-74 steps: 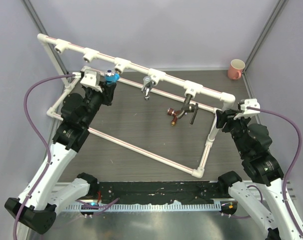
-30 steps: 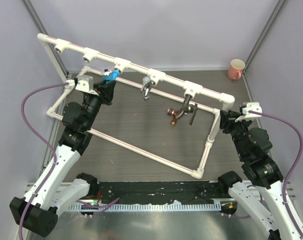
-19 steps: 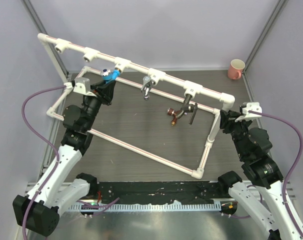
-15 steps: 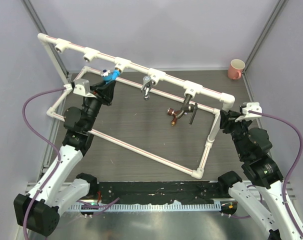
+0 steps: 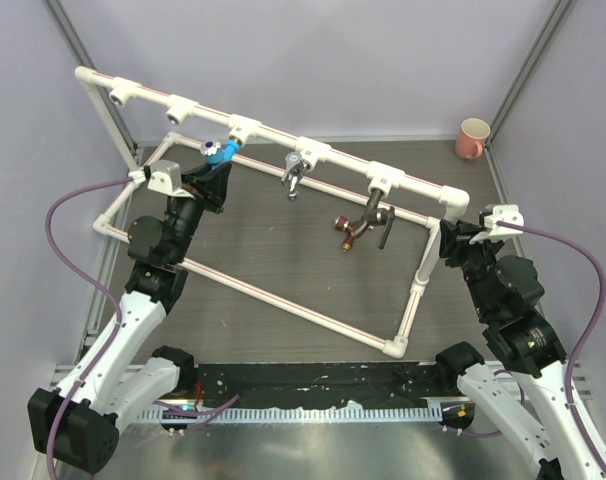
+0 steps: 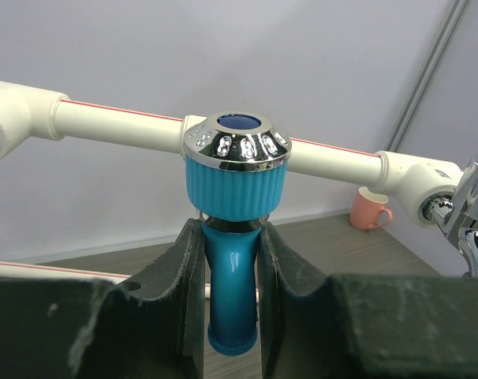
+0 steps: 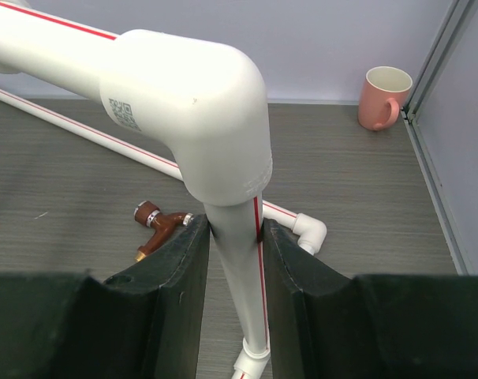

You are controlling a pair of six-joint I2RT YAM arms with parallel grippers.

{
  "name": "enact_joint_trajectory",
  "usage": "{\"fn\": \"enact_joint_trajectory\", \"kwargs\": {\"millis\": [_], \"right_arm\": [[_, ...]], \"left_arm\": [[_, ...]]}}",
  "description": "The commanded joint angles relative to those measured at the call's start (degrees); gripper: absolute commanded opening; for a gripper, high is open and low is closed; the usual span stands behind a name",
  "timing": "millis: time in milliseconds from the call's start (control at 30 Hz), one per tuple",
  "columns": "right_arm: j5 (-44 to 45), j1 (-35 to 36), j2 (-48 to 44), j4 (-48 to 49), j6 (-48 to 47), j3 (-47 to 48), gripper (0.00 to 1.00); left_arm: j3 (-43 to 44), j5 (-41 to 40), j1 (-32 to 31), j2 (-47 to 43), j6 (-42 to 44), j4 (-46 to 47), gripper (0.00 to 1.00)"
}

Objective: Install the water faucets

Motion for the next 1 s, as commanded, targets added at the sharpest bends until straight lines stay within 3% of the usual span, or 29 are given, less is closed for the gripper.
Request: {"fn": "enact_joint_trajectory", "kwargs": {"millis": [0,967], "right_arm": [[-11.3,2.7,0.3,-1.8,3.5,-1.3,0.27],[-10.6,3.2,-0.9,-1.9,3.2,-1.6,0.27]], "left_arm": [[3.3,-0.7,0.4,0.2,3.9,-3.7,0.0],[9.1,3.4,0.2,1.8,26.5,-21.3,0.0]]}}
